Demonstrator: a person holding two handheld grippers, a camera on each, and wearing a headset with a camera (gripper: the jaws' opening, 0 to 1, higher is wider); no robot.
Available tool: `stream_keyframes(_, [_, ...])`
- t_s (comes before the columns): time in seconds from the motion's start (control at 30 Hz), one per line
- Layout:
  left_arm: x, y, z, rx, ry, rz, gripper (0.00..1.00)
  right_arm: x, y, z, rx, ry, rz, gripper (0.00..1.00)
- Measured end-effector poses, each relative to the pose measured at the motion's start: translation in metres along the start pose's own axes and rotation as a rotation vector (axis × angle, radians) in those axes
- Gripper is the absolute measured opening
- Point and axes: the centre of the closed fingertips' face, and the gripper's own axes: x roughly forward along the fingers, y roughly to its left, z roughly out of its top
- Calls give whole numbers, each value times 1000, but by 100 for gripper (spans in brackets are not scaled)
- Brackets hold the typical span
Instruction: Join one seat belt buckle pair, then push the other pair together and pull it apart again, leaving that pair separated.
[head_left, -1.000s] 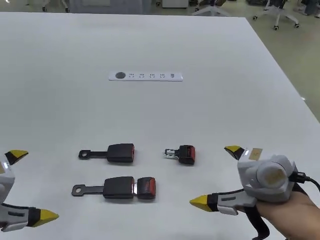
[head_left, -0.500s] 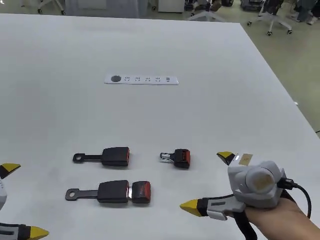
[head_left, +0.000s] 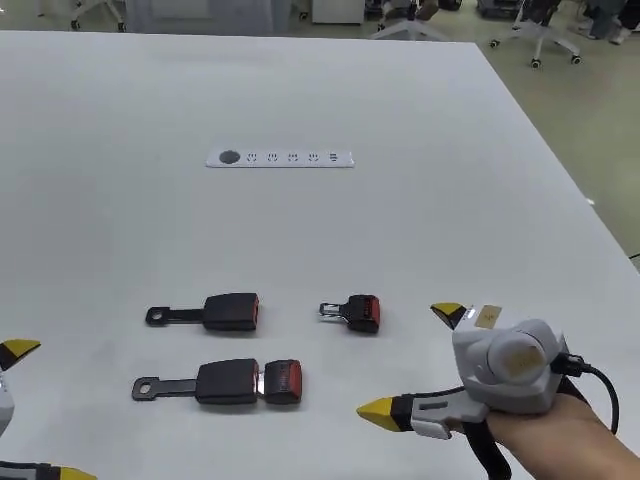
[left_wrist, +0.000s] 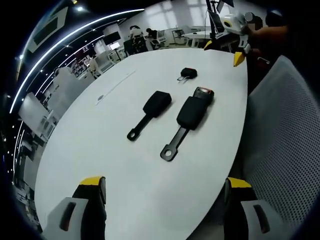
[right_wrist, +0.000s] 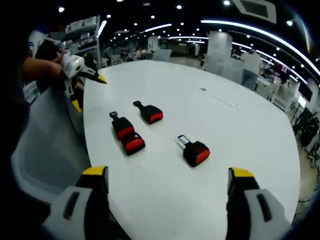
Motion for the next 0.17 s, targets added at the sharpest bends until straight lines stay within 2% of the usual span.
stream_keyframes(0.17, [0, -2, -1, -1, 3, -3, 100, -1, 4, 0, -2, 1, 5, 100])
